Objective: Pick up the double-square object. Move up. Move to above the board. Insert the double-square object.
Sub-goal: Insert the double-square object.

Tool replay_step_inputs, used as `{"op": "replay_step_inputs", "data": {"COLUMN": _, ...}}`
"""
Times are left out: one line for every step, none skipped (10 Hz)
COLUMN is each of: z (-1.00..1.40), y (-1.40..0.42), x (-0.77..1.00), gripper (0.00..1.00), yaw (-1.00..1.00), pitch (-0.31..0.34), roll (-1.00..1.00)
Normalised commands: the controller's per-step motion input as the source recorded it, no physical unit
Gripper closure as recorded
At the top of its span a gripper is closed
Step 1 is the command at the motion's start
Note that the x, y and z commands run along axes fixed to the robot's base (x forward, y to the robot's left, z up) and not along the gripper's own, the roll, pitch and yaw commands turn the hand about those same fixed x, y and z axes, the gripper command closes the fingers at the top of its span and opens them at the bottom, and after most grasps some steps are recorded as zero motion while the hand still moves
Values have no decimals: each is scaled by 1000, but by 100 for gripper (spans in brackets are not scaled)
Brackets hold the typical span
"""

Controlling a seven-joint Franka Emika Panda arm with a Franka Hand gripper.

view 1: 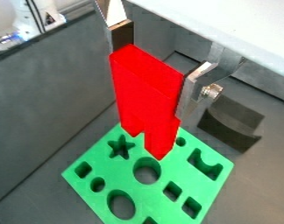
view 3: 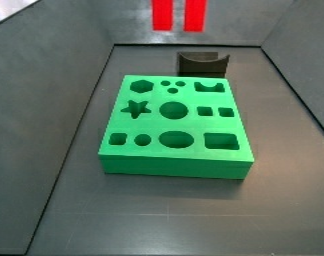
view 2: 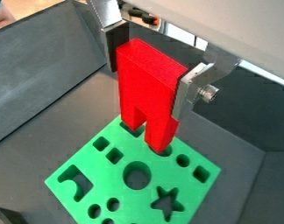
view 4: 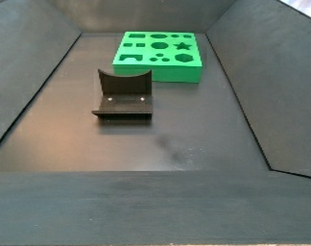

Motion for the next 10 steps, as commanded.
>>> {"op": "replay_step_inputs", "data": {"z": -251, "y": -23, "x": 589, "gripper": 100, "yaw": -154, "pitch": 0, "roll": 17}}
{"op": "replay_step_inputs", "data": {"z": -397, "y": 0, "x": 643, "gripper": 100, "yaw": -63, "pitch": 0, "roll": 104}}
{"op": "replay_step_inputs", "data": {"z": -480, "y": 0, "x": 689, "gripper": 100, "yaw": 0, "pitch": 9, "roll": 147}}
{"op": "replay_step_inputs", "data": {"z": -511, "y": 0, "x": 726, "gripper": 100, "yaw": 123, "pitch": 9, "roll": 169}}
{"op": "replay_step_inputs", "data": {"z": -520, "y": 0, "x": 769, "gripper": 100, "yaw": 217, "pitch": 6, "roll": 160}}
{"op": "replay_step_inputs", "data": {"z": -537, "y": 0, "x": 734, "gripper": 100, "yaw": 257, "pitch": 0, "roll": 116}}
{"op": "replay_step_inputs", "data": {"z": -503, "y": 0, "x": 703, "gripper": 100, "yaw": 291, "pitch": 0, "roll": 107}}
{"op": "replay_step_inputs", "data": {"z": -506, "y": 0, "x": 677, "gripper": 100, "yaw": 306, "pitch": 0, "roll": 109}}
{"op": "replay_step_inputs", "data": {"z": -483, "y": 0, "x": 703, "gripper": 100, "yaw": 291, "pitch": 0, "roll": 96}}
{"op": "replay_step_inputs", "data": {"z": -460, "y": 0, "x": 726, "gripper": 100, "yaw": 274, "pitch": 0, "roll": 103}}
